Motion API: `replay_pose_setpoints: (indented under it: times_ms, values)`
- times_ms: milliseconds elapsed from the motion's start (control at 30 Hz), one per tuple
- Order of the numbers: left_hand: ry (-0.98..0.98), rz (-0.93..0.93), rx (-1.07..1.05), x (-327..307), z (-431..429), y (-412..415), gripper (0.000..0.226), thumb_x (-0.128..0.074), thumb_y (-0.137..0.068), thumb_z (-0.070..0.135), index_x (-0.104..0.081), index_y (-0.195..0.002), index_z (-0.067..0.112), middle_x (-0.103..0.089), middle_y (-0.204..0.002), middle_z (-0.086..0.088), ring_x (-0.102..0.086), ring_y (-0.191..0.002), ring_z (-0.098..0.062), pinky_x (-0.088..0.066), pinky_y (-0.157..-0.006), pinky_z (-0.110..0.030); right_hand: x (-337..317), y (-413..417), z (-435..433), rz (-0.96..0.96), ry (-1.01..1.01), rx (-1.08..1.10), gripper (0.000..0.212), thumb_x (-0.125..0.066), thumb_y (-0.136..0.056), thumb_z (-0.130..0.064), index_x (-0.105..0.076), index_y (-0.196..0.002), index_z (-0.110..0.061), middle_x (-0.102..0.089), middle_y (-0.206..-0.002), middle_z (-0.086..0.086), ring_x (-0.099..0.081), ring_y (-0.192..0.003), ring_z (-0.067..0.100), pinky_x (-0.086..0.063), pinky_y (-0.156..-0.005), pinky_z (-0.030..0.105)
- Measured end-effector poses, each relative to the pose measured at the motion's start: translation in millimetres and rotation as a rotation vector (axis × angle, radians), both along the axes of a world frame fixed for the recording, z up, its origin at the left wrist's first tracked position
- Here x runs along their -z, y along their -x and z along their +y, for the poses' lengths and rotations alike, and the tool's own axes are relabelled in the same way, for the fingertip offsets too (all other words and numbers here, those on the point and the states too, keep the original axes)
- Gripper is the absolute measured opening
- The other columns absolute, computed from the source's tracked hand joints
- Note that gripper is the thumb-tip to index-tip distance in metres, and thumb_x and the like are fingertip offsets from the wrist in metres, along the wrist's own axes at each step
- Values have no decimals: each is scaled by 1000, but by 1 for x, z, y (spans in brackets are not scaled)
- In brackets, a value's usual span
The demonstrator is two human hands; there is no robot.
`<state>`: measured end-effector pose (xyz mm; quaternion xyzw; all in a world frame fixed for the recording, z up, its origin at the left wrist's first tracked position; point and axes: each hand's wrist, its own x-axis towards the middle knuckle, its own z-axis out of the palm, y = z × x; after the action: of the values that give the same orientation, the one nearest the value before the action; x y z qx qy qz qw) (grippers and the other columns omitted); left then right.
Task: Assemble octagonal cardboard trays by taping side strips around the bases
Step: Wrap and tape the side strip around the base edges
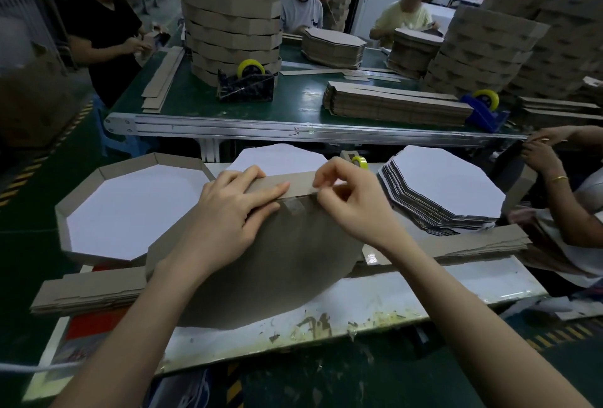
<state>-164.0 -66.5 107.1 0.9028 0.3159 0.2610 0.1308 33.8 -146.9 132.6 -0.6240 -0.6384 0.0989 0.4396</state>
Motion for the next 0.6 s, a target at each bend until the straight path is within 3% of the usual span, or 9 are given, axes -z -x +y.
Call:
replay_pose_setpoints:
  times_ms: [100,167,267,333,600]
  values:
    - [21,-33,-4,1,3,1,42,-43,-92,39,-56,-131,38,-56,-128,-5,-44,-114,-27,-33,-93,-39,6,-3,-1,-433,-15,-72,40,-78,-79,-38,-61,-110,-19,-51,-93,-9,-50,-74,6,-47,-60,29]
    - [15,-74,0,1,4,1,38,-47,-94,34,-47,-131,41,-57,-128,-7,-41,-114,-24,-31,-91,-38,8,-2,0,-528,-34,-94,46,-80,-79,-34,-64,-120,-19,-52,-102,0,-55,-81,14,-52,-59,37]
    - [20,-87,-2,4,5,0,39,-55,-97,26,-44,-130,44,-54,-133,-5,-38,-117,-21,-26,-93,-32,11,-1,3,-543,-205,-142,21,-78,-82,-16,-75,-103,-15,-52,-94,7,-48,-71,13,-48,-51,35]
    - [34,-82,-4,5,6,0,39,-56,-96,26,-48,-129,44,-53,-135,-3,-39,-118,-23,-24,-93,-29,13,-2,4,-495,-271,-165,7,-78,-82,-9,-78,-88,-12,-47,-88,3,-43,-67,12,-46,-49,35]
    - [106,-97,-24,0,1,0,37,-57,-96,29,-49,-125,51,-48,-145,4,-38,-125,-20,-27,-103,-37,24,0,8,-373,-205,-196,3,-79,-80,-12,-80,-83,-10,-40,-89,-7,-41,-74,6,-40,-59,24]
